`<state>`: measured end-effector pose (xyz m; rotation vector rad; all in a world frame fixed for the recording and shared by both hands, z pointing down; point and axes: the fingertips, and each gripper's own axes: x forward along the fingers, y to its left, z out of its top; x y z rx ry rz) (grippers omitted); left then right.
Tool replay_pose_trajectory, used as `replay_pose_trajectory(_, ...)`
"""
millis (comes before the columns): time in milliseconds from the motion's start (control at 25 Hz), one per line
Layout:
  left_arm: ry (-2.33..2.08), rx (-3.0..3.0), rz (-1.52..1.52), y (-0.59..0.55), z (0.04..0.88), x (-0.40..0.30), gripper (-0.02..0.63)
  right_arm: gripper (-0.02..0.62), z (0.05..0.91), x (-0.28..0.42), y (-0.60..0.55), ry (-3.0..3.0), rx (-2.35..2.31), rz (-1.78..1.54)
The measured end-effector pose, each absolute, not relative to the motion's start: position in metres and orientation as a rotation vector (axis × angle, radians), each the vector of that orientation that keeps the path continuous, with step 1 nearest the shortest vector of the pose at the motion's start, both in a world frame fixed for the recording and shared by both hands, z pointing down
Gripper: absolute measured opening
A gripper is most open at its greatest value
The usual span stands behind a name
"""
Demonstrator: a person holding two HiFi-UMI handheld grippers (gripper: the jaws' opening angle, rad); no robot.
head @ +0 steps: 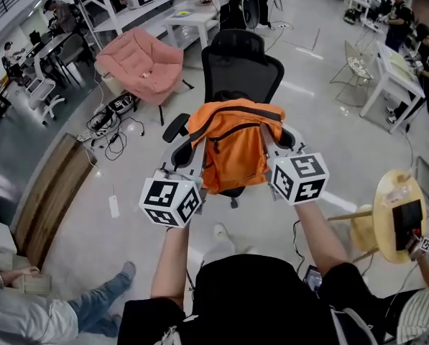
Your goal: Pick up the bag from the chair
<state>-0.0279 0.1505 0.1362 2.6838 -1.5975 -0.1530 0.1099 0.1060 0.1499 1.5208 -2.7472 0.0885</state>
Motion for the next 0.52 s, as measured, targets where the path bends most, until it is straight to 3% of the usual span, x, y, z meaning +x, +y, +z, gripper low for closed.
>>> replay_pose_trajectory(520, -1.599, 2.682, -0.163, 0.1502, 0.1329, -0.0211, 0.023, 0.02, 0.1471, 0.1165, 0.105, -2.754, 1.514, 0.084)
